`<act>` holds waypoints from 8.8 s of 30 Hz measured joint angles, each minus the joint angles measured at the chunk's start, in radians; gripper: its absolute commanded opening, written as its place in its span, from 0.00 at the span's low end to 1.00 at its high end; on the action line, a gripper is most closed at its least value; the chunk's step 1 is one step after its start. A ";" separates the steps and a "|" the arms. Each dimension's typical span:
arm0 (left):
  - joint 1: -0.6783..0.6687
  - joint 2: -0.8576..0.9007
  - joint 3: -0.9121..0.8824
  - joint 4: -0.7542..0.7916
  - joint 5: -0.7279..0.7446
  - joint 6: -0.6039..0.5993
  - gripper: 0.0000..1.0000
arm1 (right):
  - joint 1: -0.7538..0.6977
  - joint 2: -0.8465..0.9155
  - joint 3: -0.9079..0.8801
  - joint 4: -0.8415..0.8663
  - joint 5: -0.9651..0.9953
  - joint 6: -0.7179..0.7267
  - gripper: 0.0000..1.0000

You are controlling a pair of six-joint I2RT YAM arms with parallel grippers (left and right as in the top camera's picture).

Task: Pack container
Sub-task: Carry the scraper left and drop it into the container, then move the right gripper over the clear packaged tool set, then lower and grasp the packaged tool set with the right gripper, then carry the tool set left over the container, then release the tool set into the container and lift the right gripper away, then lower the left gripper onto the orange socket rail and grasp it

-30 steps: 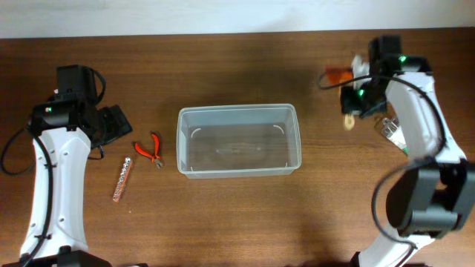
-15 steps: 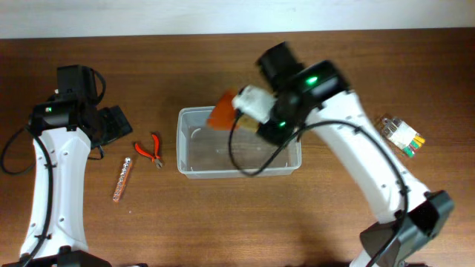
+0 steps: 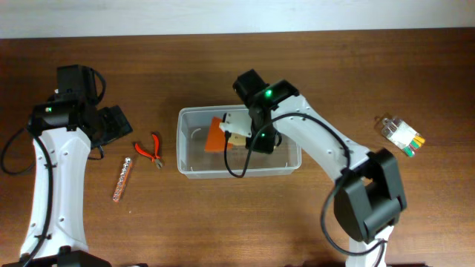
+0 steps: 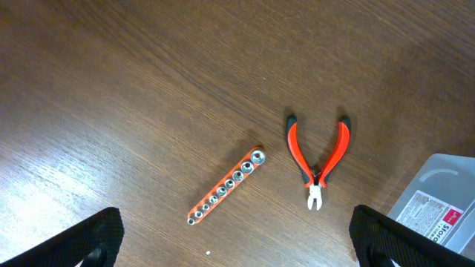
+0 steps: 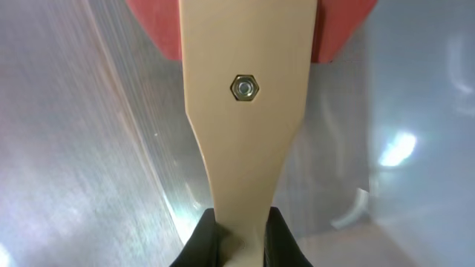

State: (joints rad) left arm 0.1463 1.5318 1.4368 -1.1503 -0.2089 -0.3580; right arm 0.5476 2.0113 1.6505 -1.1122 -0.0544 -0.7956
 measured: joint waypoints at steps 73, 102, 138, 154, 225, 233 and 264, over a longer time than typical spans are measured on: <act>0.000 0.000 0.000 -0.006 0.007 0.000 0.99 | -1.307 -0.377 0.260 -0.295 -0.414 -0.101 0.99; 0.000 0.000 0.000 0.056 -0.035 0.000 0.99 | -1.036 0.214 0.259 -0.135 0.007 -0.385 0.99; 0.000 0.000 0.000 0.060 -0.035 0.000 0.99 | -1.025 0.323 0.214 -0.061 0.040 -0.395 0.62; 0.000 0.000 0.000 0.060 -0.035 0.000 0.99 | -1.025 0.322 0.214 -0.063 0.031 -0.380 0.32; 0.000 0.000 0.000 0.076 -0.060 0.000 0.99 | 0.039 0.237 0.201 -0.178 -0.102 0.029 0.99; 0.000 0.000 0.000 0.076 -0.059 0.000 0.99 | 0.038 0.237 0.339 -0.294 -0.089 0.055 0.99; 0.061 -0.001 -0.471 0.293 0.075 0.576 0.99 | -0.573 -0.086 0.885 -0.512 -0.114 0.511 0.99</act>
State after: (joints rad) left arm 0.2070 1.5311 0.9657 -0.8577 -0.1337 0.2180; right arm -0.0254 1.9255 2.5351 -1.6238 -0.1684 -0.2844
